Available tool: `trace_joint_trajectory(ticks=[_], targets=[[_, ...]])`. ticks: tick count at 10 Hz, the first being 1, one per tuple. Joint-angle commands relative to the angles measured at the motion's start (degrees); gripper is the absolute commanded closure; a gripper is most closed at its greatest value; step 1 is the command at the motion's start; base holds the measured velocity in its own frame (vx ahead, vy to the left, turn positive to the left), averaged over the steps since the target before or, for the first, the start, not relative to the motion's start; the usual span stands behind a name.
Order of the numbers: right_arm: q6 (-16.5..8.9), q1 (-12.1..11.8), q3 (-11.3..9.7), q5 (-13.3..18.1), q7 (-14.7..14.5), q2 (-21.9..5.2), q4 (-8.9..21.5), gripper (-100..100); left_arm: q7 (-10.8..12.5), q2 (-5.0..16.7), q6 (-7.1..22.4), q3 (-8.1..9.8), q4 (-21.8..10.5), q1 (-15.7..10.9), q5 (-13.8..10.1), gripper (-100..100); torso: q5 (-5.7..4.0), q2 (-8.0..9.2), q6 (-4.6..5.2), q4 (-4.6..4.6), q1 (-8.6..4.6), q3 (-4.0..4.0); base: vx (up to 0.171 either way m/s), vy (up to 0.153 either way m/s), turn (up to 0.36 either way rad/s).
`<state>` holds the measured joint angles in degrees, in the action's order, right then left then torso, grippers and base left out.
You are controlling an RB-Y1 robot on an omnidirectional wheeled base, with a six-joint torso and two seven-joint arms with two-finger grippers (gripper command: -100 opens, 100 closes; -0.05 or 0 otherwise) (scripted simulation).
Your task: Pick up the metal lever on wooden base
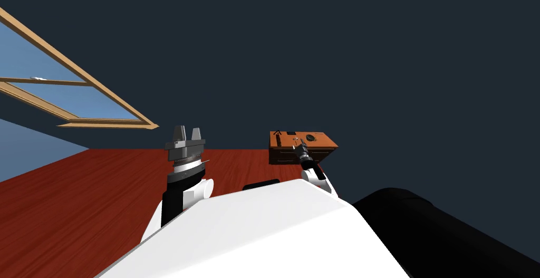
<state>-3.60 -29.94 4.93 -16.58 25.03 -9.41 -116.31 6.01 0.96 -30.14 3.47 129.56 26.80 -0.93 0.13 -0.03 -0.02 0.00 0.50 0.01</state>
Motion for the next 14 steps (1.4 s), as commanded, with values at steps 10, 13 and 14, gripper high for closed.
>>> trace_joint_trajectory(ticks=[10,13,14], targets=[[-16.21,-0.61,3.63,-8.93,12.86,-1.94,8.39,-100,0.0,0.0,0.0,0.01,0.0,0.01,0.0,0,-0.04,-0.25,0.01,0.05,-0.14,0.14,0.029,0.1,-0.045],[-21.75,-0.79,4.91,-11.72,17.16,-3.29,12.07,-100,0.0,0.01,0.0,0.01,0.0,0.01,0.0,0,-0.05,-0.32,0.0,0.08,-0.25,0.19,0.075,0.081,-0.04],[-22.9,-0.79,4.91,-11.72,17.16,-3.29,12.07,-100,0.0,0.01,0.0,0.01,0.0,0.01,0.0,0,-0.05,-0.35,0.0,0.08,-0.21,0.2,0.071,0.082,-0.027]])
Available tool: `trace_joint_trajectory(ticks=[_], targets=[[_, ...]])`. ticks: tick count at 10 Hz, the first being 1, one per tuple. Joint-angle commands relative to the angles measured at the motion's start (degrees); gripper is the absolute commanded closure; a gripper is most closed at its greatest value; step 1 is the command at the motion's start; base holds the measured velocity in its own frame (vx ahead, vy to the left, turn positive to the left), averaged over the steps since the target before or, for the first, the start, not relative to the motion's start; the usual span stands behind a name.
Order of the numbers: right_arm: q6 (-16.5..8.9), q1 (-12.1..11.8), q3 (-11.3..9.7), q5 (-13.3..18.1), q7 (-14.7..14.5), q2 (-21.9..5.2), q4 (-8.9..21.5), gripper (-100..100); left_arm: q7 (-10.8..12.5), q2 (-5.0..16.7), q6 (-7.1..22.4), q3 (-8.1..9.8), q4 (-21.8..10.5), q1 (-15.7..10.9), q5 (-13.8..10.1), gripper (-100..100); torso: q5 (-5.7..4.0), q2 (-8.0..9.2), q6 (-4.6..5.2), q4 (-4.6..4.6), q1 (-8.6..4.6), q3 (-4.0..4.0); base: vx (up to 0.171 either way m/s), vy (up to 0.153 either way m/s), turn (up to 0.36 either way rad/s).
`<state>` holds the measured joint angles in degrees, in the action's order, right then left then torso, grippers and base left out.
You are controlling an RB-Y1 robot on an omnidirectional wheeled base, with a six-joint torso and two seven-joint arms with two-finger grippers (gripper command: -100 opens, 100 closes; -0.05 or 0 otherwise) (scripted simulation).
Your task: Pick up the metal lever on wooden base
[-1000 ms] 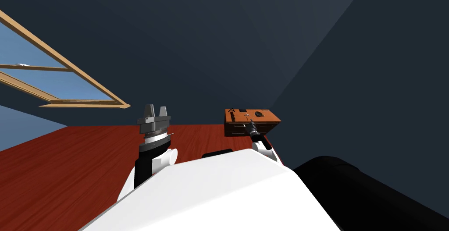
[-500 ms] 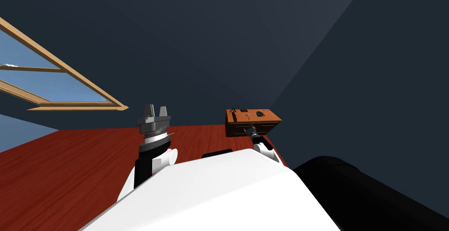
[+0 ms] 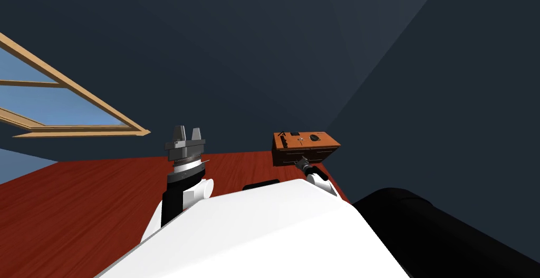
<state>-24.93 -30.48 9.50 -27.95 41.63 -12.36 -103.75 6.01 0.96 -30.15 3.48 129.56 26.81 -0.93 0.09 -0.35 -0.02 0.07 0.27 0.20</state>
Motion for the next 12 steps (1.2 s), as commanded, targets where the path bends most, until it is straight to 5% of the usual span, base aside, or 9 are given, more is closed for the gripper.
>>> trace_joint_trajectory(ticks=[1,12], targets=[[-1.58,-0.25,0.34,-0.36,0.56,-0.34,-0.49,-100,0.0,0.0,0.0,0.0,0.0,0.0,0.0,0,0.0,0.0,0.0,0.0,0.0,0.0,0.031,0.03,-0.005],[-19.44,-0.55,4.08,-6.07,10.92,-6.2,10.18,-100,0.0,0.01,0.0,0.01,0.0,0.01,0.0,0,-0.04,-0.23,-0.02,0.05,-0.17,0.14,0.116,0.053,-0.026]])
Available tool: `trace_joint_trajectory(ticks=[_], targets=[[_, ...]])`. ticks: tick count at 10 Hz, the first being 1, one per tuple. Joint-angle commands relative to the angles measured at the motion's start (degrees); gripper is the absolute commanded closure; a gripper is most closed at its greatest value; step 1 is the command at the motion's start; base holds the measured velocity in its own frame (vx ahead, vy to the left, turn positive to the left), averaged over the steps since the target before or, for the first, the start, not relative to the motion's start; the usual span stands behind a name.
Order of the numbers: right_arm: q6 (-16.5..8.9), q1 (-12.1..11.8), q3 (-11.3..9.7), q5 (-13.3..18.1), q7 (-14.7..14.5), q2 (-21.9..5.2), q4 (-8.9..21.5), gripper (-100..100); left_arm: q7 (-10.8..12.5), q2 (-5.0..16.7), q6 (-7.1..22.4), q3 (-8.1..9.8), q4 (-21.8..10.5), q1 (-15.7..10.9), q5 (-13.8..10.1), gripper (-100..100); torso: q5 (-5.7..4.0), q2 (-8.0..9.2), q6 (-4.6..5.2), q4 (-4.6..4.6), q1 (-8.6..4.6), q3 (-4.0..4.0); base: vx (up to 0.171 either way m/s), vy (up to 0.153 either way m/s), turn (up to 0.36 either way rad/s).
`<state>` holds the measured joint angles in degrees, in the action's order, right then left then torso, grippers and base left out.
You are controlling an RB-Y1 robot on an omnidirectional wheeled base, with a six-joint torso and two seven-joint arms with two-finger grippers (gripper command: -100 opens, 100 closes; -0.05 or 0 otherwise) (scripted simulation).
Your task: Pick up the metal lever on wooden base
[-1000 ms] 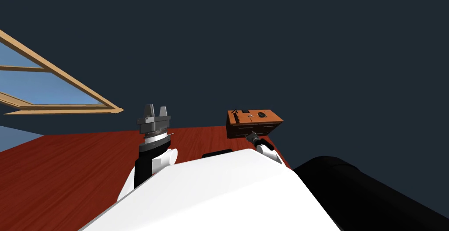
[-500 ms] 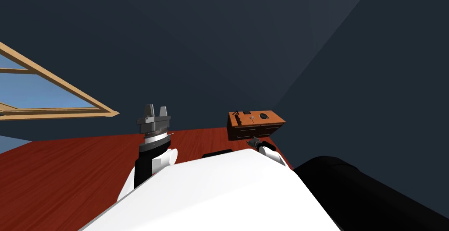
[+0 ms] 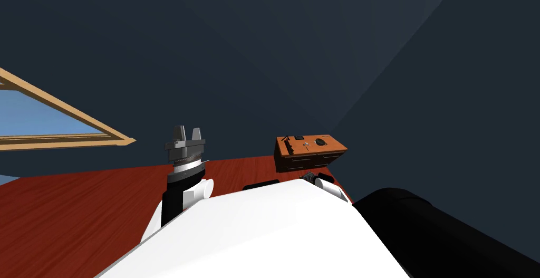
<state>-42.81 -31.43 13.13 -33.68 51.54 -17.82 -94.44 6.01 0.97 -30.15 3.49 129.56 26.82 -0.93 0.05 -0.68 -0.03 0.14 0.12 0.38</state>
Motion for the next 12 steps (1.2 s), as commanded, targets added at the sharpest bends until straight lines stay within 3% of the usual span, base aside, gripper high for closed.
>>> trace_joint_trajectory(ticks=[1,6,7,11,12], targets=[[-2.8,0.4,0.45,-0.34,1.01,-0.74,0.88,-100,0.0,0.0,0.0,0.0,0.0,0.0,0.0,0,0.0,0.0,0.0,0.0,0.0,0.0,0.137,0.046,-0.013],[-10.47,0.66,2.22,-2.01,4.85,-3.85,5.48,-100,0.0,0.0,0.0,0.0,0.0,0.0,0.0,0,-0.01,0.02,-0.01,0.01,-0.07,0.01,0.161,0.035,-0.01],[-10.85,0.66,2.22,-2.01,4.85,-3.85,5.48,-100,0.0,0.0,0.0,0.0,0.0,0.0,0.0,0,0.0,-0.07,-0.01,0.02,0.0,0.05,0.151,0.03,-0.012],[-17.44,1.44,3.9,-3.43,8.17,-6.54,9.31,-100,0.0,0.0,0.0,0.0,0.0,0.0,0.0,0,-0.02,-0.16,-0.02,0.05,-0.11,0.11,0.213,0.016,-0.001],[-17.45,1.44,3.9,-3.43,8.17,-6.54,9.31,-100,0.0,0.0,0.0,0.0,0.0,0.01,0.0,0,-0.02,-0.28,-0.02,0.06,-0.1,0.16,0.216,0.016,0.003]])
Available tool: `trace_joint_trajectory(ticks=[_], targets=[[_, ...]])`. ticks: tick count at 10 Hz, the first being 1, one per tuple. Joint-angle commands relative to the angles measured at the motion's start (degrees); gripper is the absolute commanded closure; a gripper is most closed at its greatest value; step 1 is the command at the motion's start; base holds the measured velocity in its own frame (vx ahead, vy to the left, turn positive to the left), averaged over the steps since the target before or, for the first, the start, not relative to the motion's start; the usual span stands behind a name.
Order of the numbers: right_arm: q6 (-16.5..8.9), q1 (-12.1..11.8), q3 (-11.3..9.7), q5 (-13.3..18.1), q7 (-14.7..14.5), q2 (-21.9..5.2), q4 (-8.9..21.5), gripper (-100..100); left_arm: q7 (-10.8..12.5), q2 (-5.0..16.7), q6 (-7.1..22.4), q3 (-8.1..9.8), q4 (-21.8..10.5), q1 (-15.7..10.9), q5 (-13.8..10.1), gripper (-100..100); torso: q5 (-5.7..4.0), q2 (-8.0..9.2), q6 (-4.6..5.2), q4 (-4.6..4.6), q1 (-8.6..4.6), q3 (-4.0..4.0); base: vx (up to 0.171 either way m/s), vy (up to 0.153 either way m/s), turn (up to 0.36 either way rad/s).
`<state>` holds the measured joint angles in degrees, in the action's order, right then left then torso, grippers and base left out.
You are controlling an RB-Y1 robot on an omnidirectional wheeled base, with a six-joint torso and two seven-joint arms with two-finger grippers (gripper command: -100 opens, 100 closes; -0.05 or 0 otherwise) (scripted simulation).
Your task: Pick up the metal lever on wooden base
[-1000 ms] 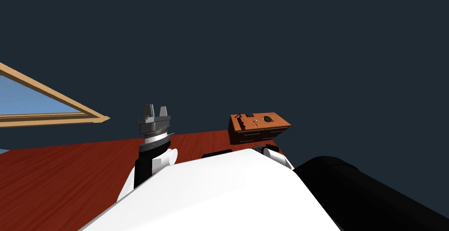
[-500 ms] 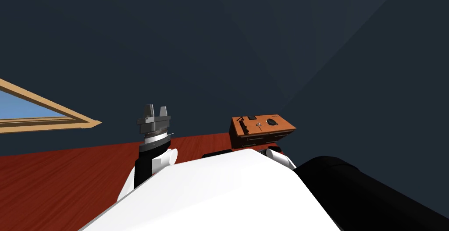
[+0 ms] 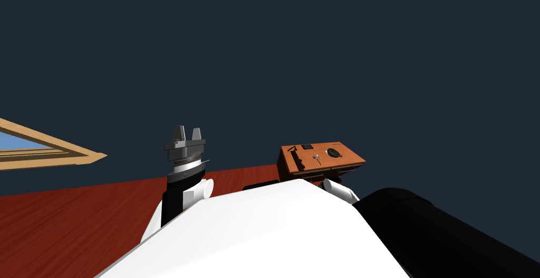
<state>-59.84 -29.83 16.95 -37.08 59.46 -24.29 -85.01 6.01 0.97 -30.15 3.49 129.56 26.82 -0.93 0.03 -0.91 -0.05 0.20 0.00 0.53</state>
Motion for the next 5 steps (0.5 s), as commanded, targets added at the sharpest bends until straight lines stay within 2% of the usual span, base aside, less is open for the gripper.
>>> trace_joint_trajectory(ticks=[1,2,3,5], targets=[[-2.21,0.23,0.62,-0.5,1.29,-0.83,0.93,-100,0.0,0.0,0.0,0.0,0.0,0.0,0.0,0,0.0,0.0,0.0,0.0,0.0,0.0,0.243,-0.002,0.002],[-3.79,0.68,1.14,-0.98,2.3,-1.52,1.87,-100,0.0,0.0,0.0,0.0,0.0,0.0,0.0,0,-0.01,-0.09,-0.01,0.01,-0.07,0.04,0.299,0.002,0.013],[-3.79,0.68,1.14,-0.98,2.3,-1.52,1.87,-100,0.0,0.0,0.0,0.0,0.0,0.01,0.0,0,-0.02,-0.25,-0.01,0.04,-0.06,0.13,0.249,-0.002,0.004],[-6.21,1.77,2.2,-2.0,4.26,-2.61,3.39,-100,0.0,0.0,0.0,0.0,0.0,0.0,0.0,0,-0.02,-0.13,-0.01,0.02,-0.08,0.07,0.273,0.007,0.013]])
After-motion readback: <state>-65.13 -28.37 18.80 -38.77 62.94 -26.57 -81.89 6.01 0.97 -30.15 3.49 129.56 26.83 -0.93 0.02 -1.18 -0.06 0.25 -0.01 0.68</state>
